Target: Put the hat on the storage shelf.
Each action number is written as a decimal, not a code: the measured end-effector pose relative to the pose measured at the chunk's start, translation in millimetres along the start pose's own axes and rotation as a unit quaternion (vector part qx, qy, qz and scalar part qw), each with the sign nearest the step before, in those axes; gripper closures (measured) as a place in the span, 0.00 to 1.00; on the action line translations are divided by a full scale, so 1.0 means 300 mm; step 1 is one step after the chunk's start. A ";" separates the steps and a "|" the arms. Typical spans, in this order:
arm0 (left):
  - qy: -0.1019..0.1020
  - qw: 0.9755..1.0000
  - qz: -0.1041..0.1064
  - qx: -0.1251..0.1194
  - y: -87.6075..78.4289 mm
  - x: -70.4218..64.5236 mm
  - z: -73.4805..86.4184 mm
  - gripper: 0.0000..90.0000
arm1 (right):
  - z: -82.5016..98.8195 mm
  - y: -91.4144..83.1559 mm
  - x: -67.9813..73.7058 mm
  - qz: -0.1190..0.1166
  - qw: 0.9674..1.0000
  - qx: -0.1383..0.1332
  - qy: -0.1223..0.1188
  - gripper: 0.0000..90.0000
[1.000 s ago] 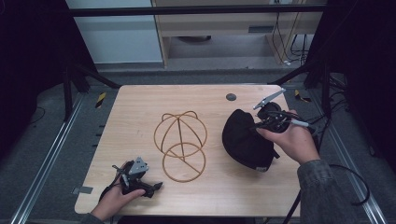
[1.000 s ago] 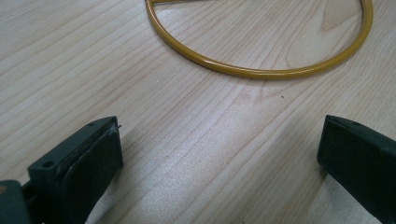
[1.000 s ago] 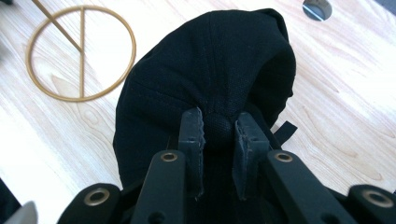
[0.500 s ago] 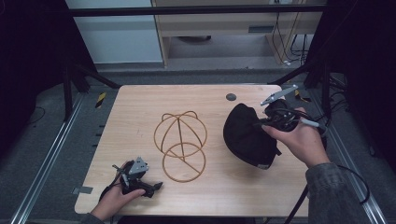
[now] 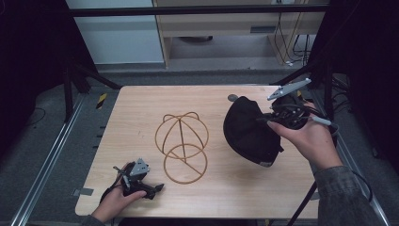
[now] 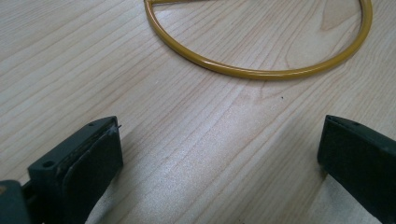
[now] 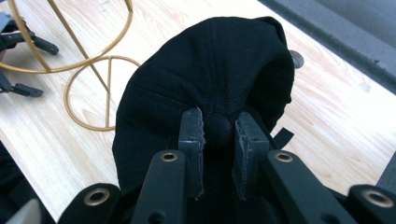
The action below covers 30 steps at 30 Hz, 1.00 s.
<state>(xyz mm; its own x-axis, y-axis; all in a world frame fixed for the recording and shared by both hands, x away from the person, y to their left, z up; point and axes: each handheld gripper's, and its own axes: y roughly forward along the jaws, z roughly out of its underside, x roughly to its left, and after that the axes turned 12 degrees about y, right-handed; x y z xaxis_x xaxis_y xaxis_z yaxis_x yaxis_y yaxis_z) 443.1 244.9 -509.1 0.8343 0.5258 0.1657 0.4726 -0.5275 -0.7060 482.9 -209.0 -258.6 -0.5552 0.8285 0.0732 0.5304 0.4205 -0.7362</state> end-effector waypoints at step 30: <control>0.000 1.000 0.000 0.000 0.000 0.000 0.000 0.00 | -0.044 -0.131 0.070 -0.010 0.998 -0.061 -0.013 0.84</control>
<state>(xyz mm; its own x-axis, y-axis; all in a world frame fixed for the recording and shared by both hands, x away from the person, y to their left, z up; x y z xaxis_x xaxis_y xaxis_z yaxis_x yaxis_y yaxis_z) 443.1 244.9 -509.1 0.8343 0.5258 0.1658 0.4727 -0.5275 -0.7059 458.8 -203.2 -219.1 -0.5815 0.8106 0.0691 0.5926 0.4802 -0.6467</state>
